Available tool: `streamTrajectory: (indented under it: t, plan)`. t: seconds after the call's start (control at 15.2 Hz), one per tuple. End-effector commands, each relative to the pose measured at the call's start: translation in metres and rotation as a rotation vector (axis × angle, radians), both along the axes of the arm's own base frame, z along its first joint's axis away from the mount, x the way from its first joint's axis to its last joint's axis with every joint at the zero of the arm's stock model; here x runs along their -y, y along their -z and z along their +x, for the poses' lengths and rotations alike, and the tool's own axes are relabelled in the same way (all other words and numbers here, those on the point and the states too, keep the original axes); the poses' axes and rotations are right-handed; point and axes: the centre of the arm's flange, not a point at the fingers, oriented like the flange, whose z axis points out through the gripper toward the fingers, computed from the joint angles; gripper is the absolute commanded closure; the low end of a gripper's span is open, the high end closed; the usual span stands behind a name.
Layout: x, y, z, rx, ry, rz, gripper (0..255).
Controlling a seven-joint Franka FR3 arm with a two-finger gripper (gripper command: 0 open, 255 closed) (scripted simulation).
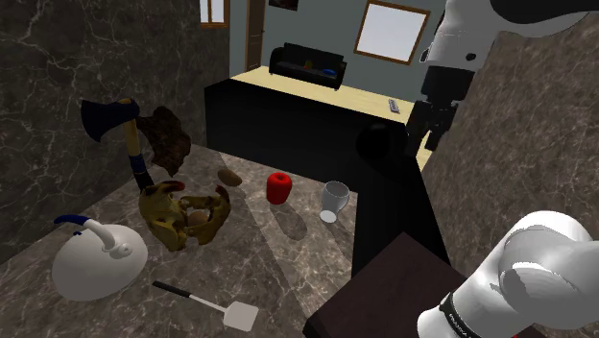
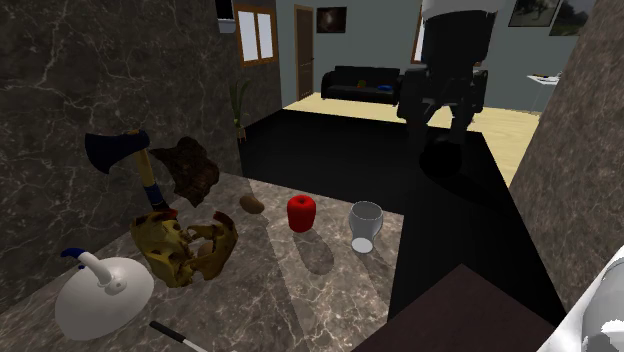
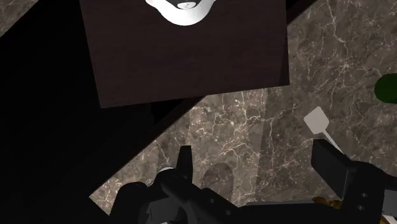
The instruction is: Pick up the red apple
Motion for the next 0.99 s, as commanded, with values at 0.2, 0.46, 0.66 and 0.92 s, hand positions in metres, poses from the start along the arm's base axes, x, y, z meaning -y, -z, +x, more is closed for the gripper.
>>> streamTrajectory:
  t: [0.2,0.46,0.66,0.92]
  plan:
    - [-0.005,0.024,0.03,0.007,0.029,-0.004,0]
    - [-0.01,0.055,0.069,0.017,0.067,-0.01,0]
    - [-0.013,0.079,0.1,0.024,0.096,-0.014,0]
    - [-0.015,0.11,0.14,0.034,0.135,-0.019,0]
